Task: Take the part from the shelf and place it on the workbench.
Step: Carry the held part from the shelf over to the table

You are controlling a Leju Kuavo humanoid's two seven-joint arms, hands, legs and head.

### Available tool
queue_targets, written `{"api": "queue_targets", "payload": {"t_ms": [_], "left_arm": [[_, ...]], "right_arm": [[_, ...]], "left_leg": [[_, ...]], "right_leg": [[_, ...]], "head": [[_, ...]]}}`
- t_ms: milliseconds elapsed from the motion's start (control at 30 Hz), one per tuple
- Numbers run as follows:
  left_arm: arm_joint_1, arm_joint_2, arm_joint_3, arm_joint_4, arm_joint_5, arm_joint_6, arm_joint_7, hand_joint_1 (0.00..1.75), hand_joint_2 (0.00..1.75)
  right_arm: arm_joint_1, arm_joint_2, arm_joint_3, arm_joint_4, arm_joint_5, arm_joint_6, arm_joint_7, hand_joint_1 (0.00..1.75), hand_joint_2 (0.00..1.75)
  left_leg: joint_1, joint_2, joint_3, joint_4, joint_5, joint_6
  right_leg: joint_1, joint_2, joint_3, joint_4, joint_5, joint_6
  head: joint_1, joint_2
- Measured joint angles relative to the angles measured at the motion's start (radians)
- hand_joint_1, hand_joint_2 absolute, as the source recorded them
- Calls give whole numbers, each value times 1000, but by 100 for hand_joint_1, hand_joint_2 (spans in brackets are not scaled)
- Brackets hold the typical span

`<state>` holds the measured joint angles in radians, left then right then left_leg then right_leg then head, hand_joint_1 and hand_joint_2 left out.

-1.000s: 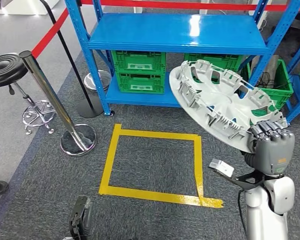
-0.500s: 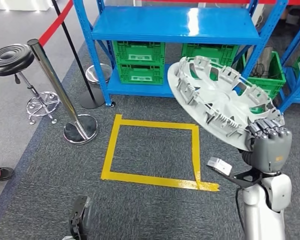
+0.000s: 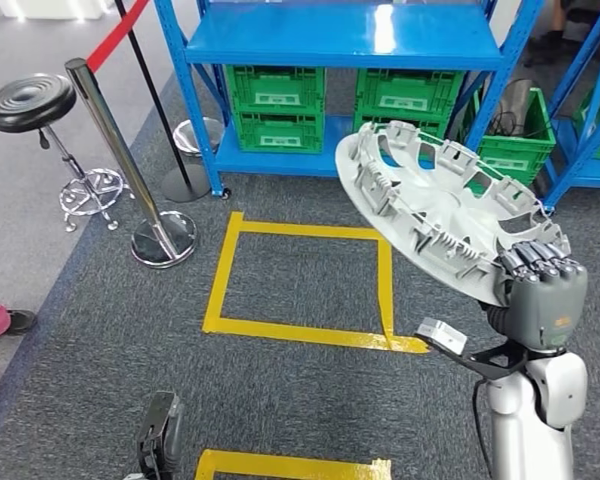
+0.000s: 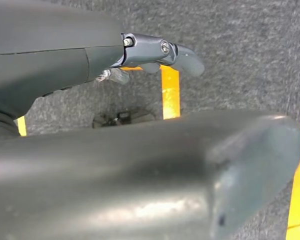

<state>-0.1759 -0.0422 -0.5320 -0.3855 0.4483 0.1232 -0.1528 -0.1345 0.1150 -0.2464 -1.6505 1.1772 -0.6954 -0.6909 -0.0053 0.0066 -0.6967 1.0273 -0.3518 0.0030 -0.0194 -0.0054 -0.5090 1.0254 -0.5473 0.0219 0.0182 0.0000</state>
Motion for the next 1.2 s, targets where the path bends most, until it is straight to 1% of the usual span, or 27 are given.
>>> {"api": "queue_targets", "payload": {"t_ms": [33, 67, 133, 167, 200, 233, 300, 367, 433, 500, 533, 567, 600, 633, 667, 700, 733, 767, 800, 833, 900, 933, 1000, 1067, 1133, 1167, 1200], "left_arm": [[2, 0, 1, 0, 0, 0, 0, 0, 0], [3, 1, 2, 0, 0, 0, 0, 0, 0], [3, 0, 4, 0, 0, 0, 0, 0, 0], [3, 0, 5, 0, 0, 0, 0, 0, 0], [3, 0, 5, 0, 0, 0, 0, 0, 0], [3, -1, 5, 0, 0, 0, 0, 0, 0], [2, -1, 6, 0, 0, 0, 0, 0, 0], [-2, 0, 8, 0, 0, 0, 0, 0, 0], [-4, 1, 9, 0, 0, 0, 0, 0, 0], [-4, 0, 9, 0, 0, -1, 0, 0, 0], [-4, 0, 10, 0, 0, -1, 0, 0, 0], [-4, -1, 10, 0, 0, -2, 0, 0, 0], [-4, -1, 10, 0, 0, -3, 0, 0, 0], [-4, -2, 11, 0, -1, -4, 0, 0, 0], [-4, -2, 11, 0, -1, -5, 0, 0, 0], [-3, -3, 11, 0, -1, -7, 0, 0, 0], [-3, -4, 11, 0, -2, -8, 0, 0, 0], [-3, -4, 11, 0, -2, -10, 0, 0, 0], [-3, -5, 11, 0, -2, -11, 0, 0, 0], [-3, -5, 11, 0, -1, -11, -1, 0, 0], [-3, -6, 13, 0, -1, -12, -3, 0, 0], [-3, -6, 13, 0, -2, -12, -4, 0, 0], [-2, -6, 13, 0, -3, -12, -5, 0, 0], [0, -5, 14, 0, -5, -12, -6, 0, 0], [1, -5, 14, 0, -6, -12, -6, 0, 0], [1, -6, 14, 0, -6, -12, -6, 0, 0], [2, -6, 14, 0, -6, -12, -6, 0, 0]], "right_arm": [[-1, 0, 0, 0, 0, 0, 0, 175, 175], [-2, 1, 0, 0, 0, 0, 0, 175, 175], [-2, 1, -1, -1, 0, 0, 0, 175, 175], [-2, 1, -1, -1, 0, 0, 0, 175, 175], [-1, 1, -1, -1, 0, 0, 0, 175, 175], [-1, 1, -1, -1, 0, 0, 0, 175, 175], [-1, 1, -1, -1, 0, 0, 0, 175, 175], [-1, 1, -1, -1, 0, 0, 0, 175, 175], [-2, 1, -1, -1, 0, 0, 0, 175, 175], [-1, 2, -1, -1, 0, 0, 0, 175, 175], [-1, 2, -1, -1, 0, 0, 0, 175, 175], [0, 1, -1, -1, 0, 0, 0, 175, 175], [0, 1, -2, -1, 0, 0, 0, 175, 175], [0, 2, -1, -1, 0, 0, 0, 175, 175], [0, 2, -1, -1, 0, 0, 0, 175, 175], [0, 2, 0, -1, 0, 0, 0, 175, 175], [0, 2, 0, -1, 0, 0, 0, 175, 175], [0, 2, 0, -1, 0, 0, 0, 175, 175], [0, 2, -1, -1, 0, 0, 0, 175, 175], [-2, 2, -1, -1, 0, 0, 0, 175, 175], [-3, 2, -1, 0, 0, 0, 0, 175, 175], [-3, 2, -1, 0, 0, 0, 0, 175, 175], [-2, 2, -2, 1, 0, 0, 0, 175, 175], [-3, 3, -3, 1, 0, 0, 0, 175, 175], [-4, 3, -4, 1, 0, 0, 0, 175, 175], [-4, 3, -4, 1, -1, 0, 0, 175, 175], [-3, 3, -4, 1, -1, 0, 0, 175, 175]], "left_leg": [[2, -1, -9, 18, -29, -6], [4, -2, -20, 56, -77, -12], [7, -3, -43, 185, -187, -21], [8, -3, -48, 247, -216, -22], [8, -3, -42, 285, -221, -22], [8, -3, -22, 289, -206, -19], [5, -5, 71, 191, -165, -4], [0, -7, 176, 42, -171, 12], [-8, -8, 211, -27, -180, 19], [-9, -6, 196, -42, -152, 28], [-7, -4, 187, -50, -136, 34], [-5, -1, 174, -56, -120, 40], [-4, 0, 159, -58, -105, 44], [-5, 0, 142, -57, -91, 46], [-6, 1, 123, -56, -77, 47], [-7, 1, 104, -54, -63, 46], [-7, 1, 84, -52, -50, 45], [-7, 1, 64, -48, -38, 43], [-7, 1, 46, -44, -28, 39], [-8, 1, 31, -37, -19, 35], [-11, 0, 11, -22, -4, 25], [-12, 0, 7, -19, 4, 20], [-9, -1, 3, -17, 12, 9], [-4, -3, -11, 21, -33, -5], [2, -3, -45, 138, -125, -19], [4, -3, -64, 206, -160, -23], [6, -3, -73, 256, -175, -25]], "right_leg": [[-1, -1, -10, 0, 13, -10], [-3, -2, -23, -1, 29, -17], [-1, -2, -54, 1, 59, -23], [0, -2, -73, 3, 72, -23], [2, -2, -91, 5, 85, -23], [3, -2, -109, 7, 96, -22], [7, -1, -138, 10, 119, -18], [10, -2, -154, 8, 141, -12], [7, -4, -158, -2, 165, -2], [4, -3, -164, -12, 176, 11], [4, -1, -172, -2, 155, 15], [4, 0, -184, 26, 114, 19], [3, 2, -198, 76, 57, 21], [3, 2, -211, 140, 4, 23], [3, 2, -219, 206, -29, 25], [3, 2, -218, 258, -34, 27], [4, 2, -205, 281, -14, 28], [3, 2, -176, 272, 18, 28], [3, 2, -131, 229, 45, 27], [4, 2, -70, 157, 44, 26], [6, 1, 29, 14, -2, 19], [9, 1, 52, -26, -25, 13], [8, 0, 44, -36, -24, -2], [5, -3, 37, -36, -8, -16], [5, -3, 27, -34, 9, -22], [5, -2, 20, -32, 16, -23], [5, -2, 12, -30, 21, -22]], "head": [[-2, 0], [-4, 0], [-7, 0], [-7, 0], [-7, 0], [-7, 0], [-7, 0], [-6, 0], [-8, 0], [-12, 0], [-11, 0], [-9, 0], [-7, 0], [-6, 0], [-5, 0], [-5, 0], [-5, 0], [-5, 0], [-5, 0], [-5, 0], [-6, 0], [-6, 0], [-5, 0], [-9, 0], [-14, 0], [-15, 0], [-15, 0]]}}
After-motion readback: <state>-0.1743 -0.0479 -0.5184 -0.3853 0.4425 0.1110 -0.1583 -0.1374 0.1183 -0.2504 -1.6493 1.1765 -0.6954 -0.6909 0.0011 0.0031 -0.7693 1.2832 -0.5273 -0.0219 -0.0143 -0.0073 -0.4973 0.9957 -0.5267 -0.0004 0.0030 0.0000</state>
